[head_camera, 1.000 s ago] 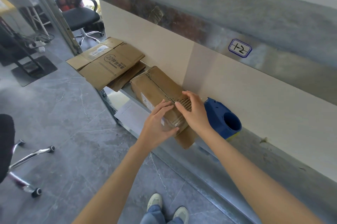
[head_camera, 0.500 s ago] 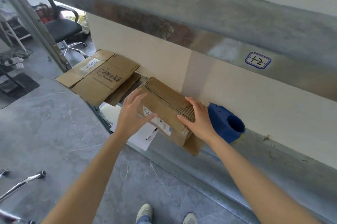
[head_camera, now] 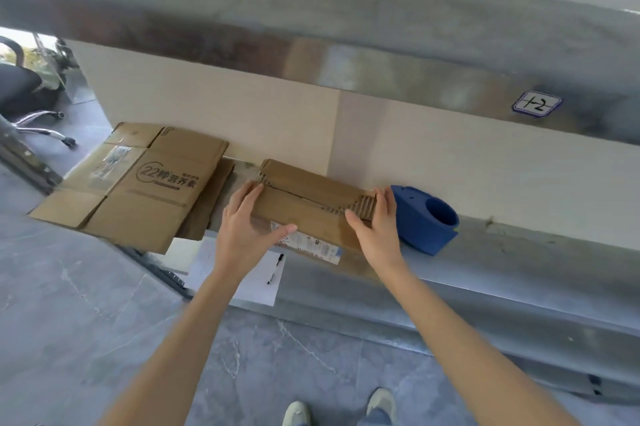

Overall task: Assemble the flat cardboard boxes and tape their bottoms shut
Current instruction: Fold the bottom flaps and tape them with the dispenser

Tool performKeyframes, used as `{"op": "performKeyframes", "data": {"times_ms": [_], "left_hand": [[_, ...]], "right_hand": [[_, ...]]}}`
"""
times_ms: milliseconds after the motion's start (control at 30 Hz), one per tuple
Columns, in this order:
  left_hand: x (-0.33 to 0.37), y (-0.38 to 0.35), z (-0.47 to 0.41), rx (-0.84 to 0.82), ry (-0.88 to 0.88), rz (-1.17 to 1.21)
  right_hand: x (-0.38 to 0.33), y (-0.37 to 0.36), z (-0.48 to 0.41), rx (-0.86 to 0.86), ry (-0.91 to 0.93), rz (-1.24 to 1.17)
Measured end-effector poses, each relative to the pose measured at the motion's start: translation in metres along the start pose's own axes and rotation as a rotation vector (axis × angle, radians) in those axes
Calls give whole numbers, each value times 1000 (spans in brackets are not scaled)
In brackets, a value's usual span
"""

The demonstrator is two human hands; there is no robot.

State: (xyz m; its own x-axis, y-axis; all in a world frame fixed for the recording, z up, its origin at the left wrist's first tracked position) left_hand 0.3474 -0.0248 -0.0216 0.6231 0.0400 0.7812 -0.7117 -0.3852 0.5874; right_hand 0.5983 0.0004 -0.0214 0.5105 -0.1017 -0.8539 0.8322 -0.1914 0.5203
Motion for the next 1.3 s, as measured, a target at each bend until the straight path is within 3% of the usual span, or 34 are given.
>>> {"op": "performKeyframes", "data": {"times_ms": [233,667,833,1100,1300], "left_hand": [[-1,2,-7,46,-35,-8],[-14,-4,-62,-277,-84,205],[-13,-3,-63,-345,-131,139],[-22,25,-50,-429,-178,47],[-40,52,-23,-388,-208,-51]], "right_hand": [[-3,-4,0,125,68,94],[3,-6,-2,121,131,176],[2,-6,-2,116,134,168],[-2,-3,-18,-54,186,135],[-12,-13,-38,-224,283,146]]}}
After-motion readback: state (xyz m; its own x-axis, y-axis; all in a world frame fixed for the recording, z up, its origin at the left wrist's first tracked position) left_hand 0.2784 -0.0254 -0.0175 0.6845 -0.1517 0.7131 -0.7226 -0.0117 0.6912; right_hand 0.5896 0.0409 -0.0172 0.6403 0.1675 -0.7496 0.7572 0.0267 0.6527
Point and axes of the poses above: each hand's wrist, its own z-axis away from the middle knuckle, its own y-axis out of the back of the hand, x = y × z, the point moved 5 cm from there along -z, towards the middle knuckle, and after that the axes turned 10 degrees about x, right-handed, at the moved point
